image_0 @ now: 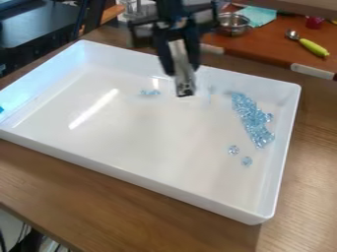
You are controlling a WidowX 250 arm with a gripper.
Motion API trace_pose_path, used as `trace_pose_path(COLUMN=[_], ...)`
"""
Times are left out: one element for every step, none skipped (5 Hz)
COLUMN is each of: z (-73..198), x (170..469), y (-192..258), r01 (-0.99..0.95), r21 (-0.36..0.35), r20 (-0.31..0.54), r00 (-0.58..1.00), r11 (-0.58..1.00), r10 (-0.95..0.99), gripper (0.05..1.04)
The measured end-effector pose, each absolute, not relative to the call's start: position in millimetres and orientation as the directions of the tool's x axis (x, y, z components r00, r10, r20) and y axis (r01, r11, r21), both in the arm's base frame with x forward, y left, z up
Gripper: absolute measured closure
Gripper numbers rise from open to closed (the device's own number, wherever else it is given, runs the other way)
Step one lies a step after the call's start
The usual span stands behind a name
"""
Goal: Sweep into pile
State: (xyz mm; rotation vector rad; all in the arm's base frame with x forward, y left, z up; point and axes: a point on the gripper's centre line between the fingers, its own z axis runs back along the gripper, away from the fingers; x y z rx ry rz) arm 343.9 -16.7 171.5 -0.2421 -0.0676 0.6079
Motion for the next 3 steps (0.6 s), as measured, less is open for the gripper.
trace_pose_path(z=[148.6,144.2,125.1], x=[335.0,334.7,339.3], y=[21.4,54.4,69.9], r01=[-0.604,-0.588,-0.561], r21=[-0.094,-0.063,0.016], r20=[0.092,0.124,0.076], r00=[0.786,0.797,0.826], r11=[0.791,0.807,0.828], r10=[0.611,0.591,0.559], gripper=[0.708,0.708,0.708])
